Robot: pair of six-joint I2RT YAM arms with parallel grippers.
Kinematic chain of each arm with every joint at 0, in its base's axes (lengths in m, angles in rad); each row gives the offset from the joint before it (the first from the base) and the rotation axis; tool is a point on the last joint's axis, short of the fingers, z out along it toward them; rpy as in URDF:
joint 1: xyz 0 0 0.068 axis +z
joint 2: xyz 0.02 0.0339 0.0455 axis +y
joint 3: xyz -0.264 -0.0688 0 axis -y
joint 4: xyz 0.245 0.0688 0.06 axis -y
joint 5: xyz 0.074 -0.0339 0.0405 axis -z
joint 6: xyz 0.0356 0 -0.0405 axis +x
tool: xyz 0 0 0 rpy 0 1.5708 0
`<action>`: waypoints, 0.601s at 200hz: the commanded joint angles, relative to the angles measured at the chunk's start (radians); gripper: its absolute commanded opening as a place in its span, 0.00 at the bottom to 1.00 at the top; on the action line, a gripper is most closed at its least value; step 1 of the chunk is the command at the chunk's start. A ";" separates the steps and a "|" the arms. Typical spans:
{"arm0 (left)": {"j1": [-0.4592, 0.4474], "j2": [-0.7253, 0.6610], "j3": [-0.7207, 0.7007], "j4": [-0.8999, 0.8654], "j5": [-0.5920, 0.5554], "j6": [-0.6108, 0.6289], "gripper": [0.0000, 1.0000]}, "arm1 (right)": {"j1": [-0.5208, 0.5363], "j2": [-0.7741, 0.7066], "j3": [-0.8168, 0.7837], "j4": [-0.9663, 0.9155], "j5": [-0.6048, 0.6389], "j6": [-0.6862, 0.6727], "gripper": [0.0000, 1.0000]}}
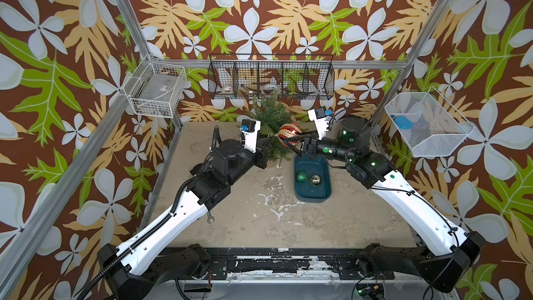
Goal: Decorate the small christmas tree with ornaments
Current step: Hang an ornament on the christmas tree.
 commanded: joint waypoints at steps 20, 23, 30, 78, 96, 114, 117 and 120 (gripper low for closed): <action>0.014 0.005 0.010 -0.001 0.014 0.023 0.00 | 0.000 0.005 0.004 0.037 0.021 -0.012 0.74; 0.014 0.005 0.011 -0.001 0.014 0.024 0.00 | 0.001 0.006 0.003 0.039 0.022 -0.012 0.74; 0.016 0.005 0.012 -0.001 0.015 0.026 0.00 | 0.001 0.007 0.002 0.037 0.023 -0.014 0.74; 0.028 0.019 0.025 -0.002 0.022 0.034 0.00 | 0.000 0.007 -0.004 0.044 0.041 -0.014 0.74; 0.027 0.022 0.027 -0.002 0.025 0.036 0.00 | 0.001 0.007 -0.004 0.048 0.036 -0.012 0.74; 0.028 0.026 0.027 -0.004 0.029 0.038 0.00 | 0.000 0.006 -0.009 0.048 0.036 -0.014 0.74; 0.028 0.028 0.028 -0.004 0.030 0.040 0.00 | 0.000 0.005 -0.010 0.048 0.039 -0.015 0.74; 0.029 0.029 0.029 -0.005 0.029 0.041 0.00 | 0.001 0.004 -0.011 0.048 0.040 -0.015 0.74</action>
